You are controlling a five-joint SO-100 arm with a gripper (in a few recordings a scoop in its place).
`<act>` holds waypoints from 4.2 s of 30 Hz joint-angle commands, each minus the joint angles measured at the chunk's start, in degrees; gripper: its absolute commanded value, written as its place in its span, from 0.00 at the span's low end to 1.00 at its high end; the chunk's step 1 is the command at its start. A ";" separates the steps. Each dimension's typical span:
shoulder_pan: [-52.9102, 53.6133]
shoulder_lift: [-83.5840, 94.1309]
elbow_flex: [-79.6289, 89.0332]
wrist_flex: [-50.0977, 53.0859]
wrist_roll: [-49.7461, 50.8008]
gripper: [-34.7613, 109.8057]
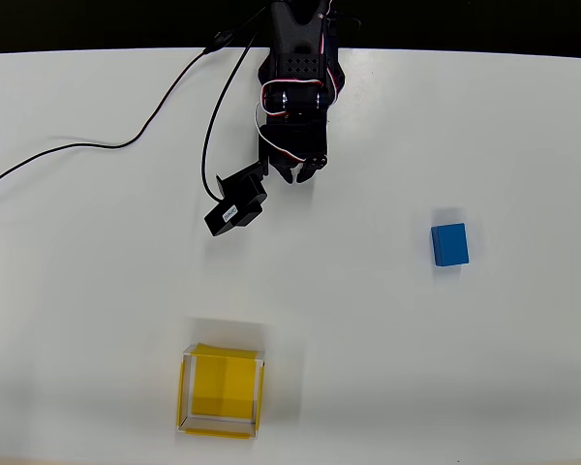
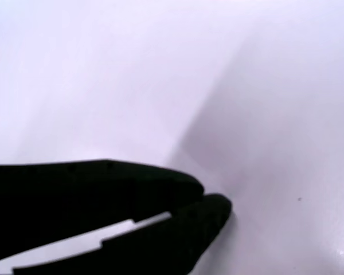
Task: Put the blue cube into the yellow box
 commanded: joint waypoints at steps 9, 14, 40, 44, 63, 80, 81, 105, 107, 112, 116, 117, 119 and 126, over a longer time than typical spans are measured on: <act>-4.13 1.58 1.67 0.53 4.04 0.24; -2.29 1.14 1.58 0.53 1.67 0.25; -16.79 -70.22 -73.83 -9.93 27.77 0.43; -20.92 -78.57 -81.21 -9.23 30.85 0.48; -38.76 -116.63 -109.86 -3.78 38.85 0.55; -43.95 -127.44 -112.50 -5.89 41.84 0.51; -44.12 -127.62 -112.50 -5.89 41.40 0.49; -19.25 -107.84 -111.53 -18.11 13.36 0.33; -14.24 -106.26 -111.27 -22.76 9.05 0.33; -3.25 -106.08 -111.18 -33.93 0.26 0.33; 4.22 -108.63 -111.18 -43.24 -3.43 0.33; 5.80 -109.51 -111.18 -45.44 -4.04 0.33; 8.35 -111.36 -111.36 -49.31 -4.48 0.33; 14.33 -117.42 -112.41 -57.22 -6.33 0.33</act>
